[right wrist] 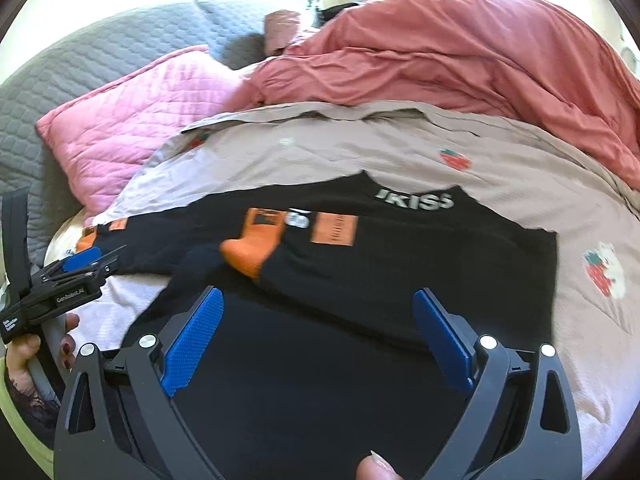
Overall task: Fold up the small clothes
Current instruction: 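Move the left tool to the orange cuff of the other sleeve, then grasp the other orange cuff with the left tool and lift it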
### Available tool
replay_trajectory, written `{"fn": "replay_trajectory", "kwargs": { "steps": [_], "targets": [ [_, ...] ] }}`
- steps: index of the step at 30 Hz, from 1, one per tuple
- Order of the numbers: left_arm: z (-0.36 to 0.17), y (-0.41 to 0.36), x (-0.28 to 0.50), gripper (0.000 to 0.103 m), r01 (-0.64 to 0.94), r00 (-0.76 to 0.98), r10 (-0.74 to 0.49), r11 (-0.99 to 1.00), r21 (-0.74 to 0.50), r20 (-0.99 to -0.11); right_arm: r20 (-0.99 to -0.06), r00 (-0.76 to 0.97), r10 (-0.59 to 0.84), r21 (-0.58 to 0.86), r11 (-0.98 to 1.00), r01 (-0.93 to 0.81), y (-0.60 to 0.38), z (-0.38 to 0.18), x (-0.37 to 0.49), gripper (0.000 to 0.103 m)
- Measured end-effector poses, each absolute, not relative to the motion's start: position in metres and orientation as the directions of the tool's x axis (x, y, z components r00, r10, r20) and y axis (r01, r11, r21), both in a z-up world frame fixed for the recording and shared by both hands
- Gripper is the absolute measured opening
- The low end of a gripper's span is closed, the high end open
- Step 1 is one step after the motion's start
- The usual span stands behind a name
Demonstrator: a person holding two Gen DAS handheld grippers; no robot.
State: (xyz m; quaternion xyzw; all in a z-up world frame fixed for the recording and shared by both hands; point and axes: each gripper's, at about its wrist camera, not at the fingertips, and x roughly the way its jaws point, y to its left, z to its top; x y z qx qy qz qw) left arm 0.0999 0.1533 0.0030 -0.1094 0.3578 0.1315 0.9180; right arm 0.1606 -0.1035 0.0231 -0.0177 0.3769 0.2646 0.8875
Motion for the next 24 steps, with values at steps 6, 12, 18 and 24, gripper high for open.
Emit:
{"fn": "replay_trajectory", "kwargs": {
  "steps": [6, 12, 18, 24],
  "targets": [
    [0.004, 0.178, 0.090, 0.088, -0.381, 0.697, 0.184, 0.914, -0.140, -0.693, -0.675, 0.565, 0.474, 0.141, 0.835, -0.532, -0.069, 0.025, 0.153, 0.095],
    [0.004, 0.203, 0.080, 0.088, -0.445, 0.684, 0.208, 0.879, -0.174, -0.699, -0.678, 0.550, 0.488, 0.132, 0.816, -0.563, -0.042, 0.023, 0.149, 0.095],
    [-0.001, 0.230, 0.072, 0.088, -0.515, 0.658, 0.232, 0.832, -0.204, -0.716, -0.683, 0.531, 0.503, 0.119, 0.792, -0.598, -0.016, 0.023, 0.146, 0.098],
    [-0.008, 0.265, 0.057, 0.088, -0.628, 0.620, 0.288, 0.740, -0.241, -0.730, -0.683, 0.514, 0.518, 0.114, 0.771, -0.627, 0.008, 0.025, 0.145, 0.098]
  ]
}}
